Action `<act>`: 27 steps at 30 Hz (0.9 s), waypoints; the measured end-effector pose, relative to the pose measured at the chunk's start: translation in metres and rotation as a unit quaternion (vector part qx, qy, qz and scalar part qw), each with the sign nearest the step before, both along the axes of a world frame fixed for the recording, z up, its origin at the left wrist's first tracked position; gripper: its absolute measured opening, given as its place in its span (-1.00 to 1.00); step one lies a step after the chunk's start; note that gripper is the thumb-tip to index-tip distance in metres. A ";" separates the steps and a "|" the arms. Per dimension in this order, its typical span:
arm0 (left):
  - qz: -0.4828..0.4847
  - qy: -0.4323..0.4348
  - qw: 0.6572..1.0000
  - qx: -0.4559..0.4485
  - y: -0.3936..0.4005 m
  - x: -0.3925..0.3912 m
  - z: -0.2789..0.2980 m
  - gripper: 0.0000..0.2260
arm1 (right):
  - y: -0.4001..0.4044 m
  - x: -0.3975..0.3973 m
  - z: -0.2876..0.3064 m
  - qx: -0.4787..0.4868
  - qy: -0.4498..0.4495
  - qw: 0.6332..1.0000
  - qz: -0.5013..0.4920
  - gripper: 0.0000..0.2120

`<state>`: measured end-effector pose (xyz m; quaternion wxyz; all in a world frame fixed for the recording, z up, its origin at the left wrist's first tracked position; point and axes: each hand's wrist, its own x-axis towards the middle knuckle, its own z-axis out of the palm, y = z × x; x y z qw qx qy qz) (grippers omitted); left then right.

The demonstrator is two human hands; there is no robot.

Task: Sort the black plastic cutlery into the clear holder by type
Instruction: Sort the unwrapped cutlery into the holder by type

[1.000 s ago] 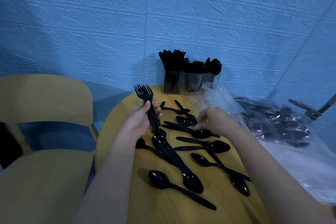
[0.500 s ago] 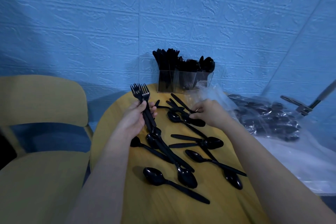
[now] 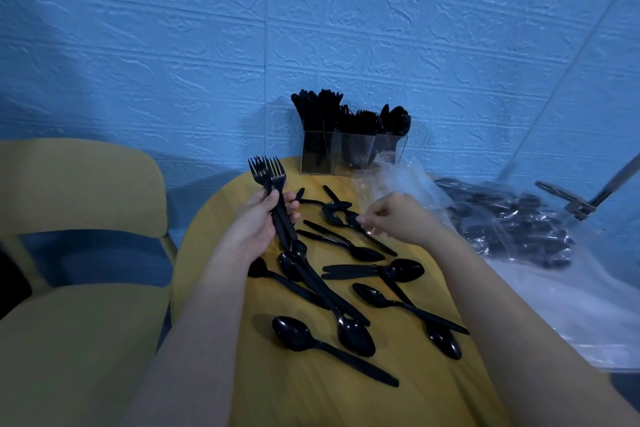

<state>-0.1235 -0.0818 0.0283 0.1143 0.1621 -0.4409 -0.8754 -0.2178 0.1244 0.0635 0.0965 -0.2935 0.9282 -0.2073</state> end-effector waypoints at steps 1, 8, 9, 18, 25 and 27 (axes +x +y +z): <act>-0.001 -0.001 1.000 -0.001 0.000 0.000 0.000 -0.74 | 0.001 -0.003 0.000 -0.009 0.019 1.000 -0.017 -0.85; -0.003 0.001 1.000 -0.003 0.001 0.001 0.000 -0.74 | -0.020 -0.008 -0.011 0.103 0.066 0.992 -0.007 -0.59; -0.002 0.002 1.000 -0.004 0.001 0.001 0.000 -0.74 | -0.022 -0.008 -0.012 0.112 0.066 0.992 -0.003 -0.56; 0.008 0.007 1.000 -0.011 0.002 0.007 0.002 -0.73 | -0.007 -0.001 -0.010 0.126 0.113 0.985 0.011 -0.65; 0.015 0.003 1.000 -0.024 0.009 0.012 0.006 -0.73 | 0.010 0.008 0.002 0.090 0.086 0.992 0.026 -0.76; 0.011 0.006 0.999 -0.035 0.011 0.014 0.008 -0.74 | 0.021 0.012 0.007 0.104 0.049 0.992 0.049 -0.76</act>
